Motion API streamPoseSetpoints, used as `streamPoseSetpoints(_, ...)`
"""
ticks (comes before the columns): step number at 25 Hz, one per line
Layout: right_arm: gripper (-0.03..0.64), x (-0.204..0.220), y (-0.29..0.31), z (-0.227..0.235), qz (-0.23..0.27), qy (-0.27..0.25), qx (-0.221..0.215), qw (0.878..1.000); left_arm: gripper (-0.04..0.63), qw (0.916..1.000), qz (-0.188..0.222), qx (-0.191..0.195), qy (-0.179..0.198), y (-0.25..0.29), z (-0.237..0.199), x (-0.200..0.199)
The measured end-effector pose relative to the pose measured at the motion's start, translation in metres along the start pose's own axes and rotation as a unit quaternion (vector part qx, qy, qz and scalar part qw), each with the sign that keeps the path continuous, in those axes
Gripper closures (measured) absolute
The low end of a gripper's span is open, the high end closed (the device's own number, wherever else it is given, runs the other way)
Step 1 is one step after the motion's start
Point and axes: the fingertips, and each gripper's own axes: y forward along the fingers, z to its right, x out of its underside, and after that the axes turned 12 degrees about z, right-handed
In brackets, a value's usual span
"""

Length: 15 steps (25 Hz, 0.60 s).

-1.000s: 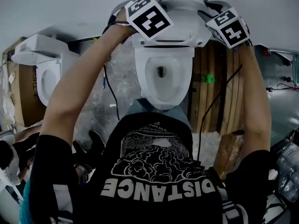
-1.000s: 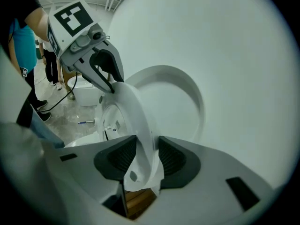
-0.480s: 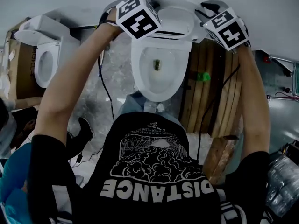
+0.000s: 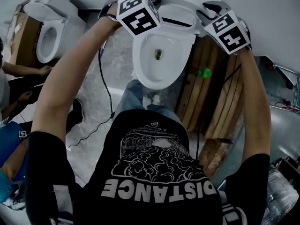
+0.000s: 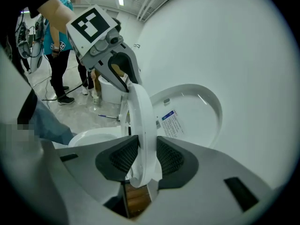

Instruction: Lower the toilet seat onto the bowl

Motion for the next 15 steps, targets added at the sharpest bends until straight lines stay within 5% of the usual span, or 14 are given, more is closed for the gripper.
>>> streamPoseSetpoints(15, 0.489, 0.008, -0.023, -0.08, -0.006, -0.061, -0.065, 0.996, 0.474, 0.9992, -0.036, 0.01, 0.014, -0.04, 0.07, 0.02)
